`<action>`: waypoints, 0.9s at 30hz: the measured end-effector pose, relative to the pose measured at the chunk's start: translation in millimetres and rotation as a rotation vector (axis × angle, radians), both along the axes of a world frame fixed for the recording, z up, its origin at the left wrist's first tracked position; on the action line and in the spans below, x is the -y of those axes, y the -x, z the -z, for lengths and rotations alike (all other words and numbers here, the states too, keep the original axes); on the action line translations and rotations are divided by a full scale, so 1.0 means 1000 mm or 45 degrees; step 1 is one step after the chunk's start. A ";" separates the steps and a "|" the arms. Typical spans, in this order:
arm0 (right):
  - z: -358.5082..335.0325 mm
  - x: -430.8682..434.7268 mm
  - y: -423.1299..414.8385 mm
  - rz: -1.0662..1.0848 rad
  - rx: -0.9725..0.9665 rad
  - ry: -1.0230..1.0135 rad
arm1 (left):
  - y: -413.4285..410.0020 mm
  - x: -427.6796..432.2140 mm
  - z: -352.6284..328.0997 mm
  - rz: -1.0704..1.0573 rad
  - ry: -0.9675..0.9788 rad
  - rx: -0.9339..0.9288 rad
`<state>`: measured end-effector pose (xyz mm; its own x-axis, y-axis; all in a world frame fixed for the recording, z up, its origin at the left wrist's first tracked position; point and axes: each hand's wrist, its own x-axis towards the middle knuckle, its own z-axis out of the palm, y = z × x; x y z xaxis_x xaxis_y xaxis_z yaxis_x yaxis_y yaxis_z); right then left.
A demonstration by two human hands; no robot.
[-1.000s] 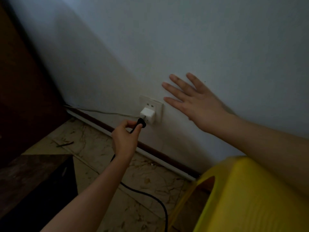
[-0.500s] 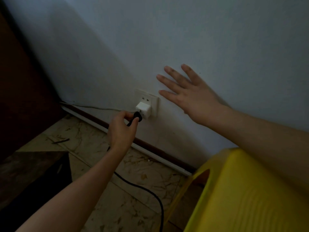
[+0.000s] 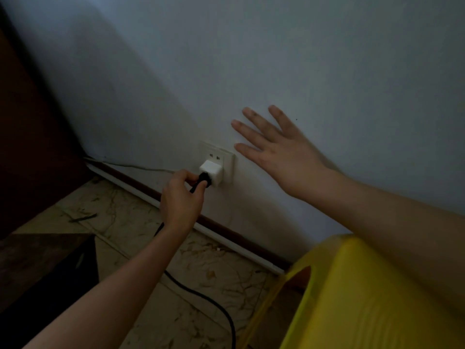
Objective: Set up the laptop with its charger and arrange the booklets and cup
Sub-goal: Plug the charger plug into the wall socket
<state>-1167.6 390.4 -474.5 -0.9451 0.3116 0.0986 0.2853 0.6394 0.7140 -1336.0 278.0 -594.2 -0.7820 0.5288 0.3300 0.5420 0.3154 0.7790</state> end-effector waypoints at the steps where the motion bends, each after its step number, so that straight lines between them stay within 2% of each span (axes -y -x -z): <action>1: -0.001 0.001 0.000 0.009 0.001 0.007 | 0.000 0.001 -0.002 0.007 0.016 0.012; 5: -0.003 0.007 0.000 0.058 0.035 0.018 | 0.005 0.003 -0.013 0.042 0.169 0.037; 11: -0.018 0.022 -0.004 0.148 0.116 0.185 | 0.011 0.016 -0.038 0.178 0.597 0.076; 17: -0.060 0.046 -0.026 0.356 0.176 0.555 | 0.014 0.061 -0.118 0.318 0.677 0.128; 22: -0.127 0.059 -0.029 0.465 -0.068 0.973 | 0.017 0.083 -0.242 0.369 0.573 -0.038; 25: -0.184 0.076 -0.018 0.391 -0.288 1.249 | 0.015 0.098 -0.317 0.458 0.482 -0.177; 27: -0.226 0.089 -0.010 0.316 -0.448 1.338 | 0.015 0.103 -0.369 0.504 0.420 -0.283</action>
<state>-1157.9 301.6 -248.5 -0.8173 0.5714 -0.0742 0.5661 0.7724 -0.2879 -1351.3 174.6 -225.4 -0.4335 0.8709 0.2315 0.8085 0.2624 0.5268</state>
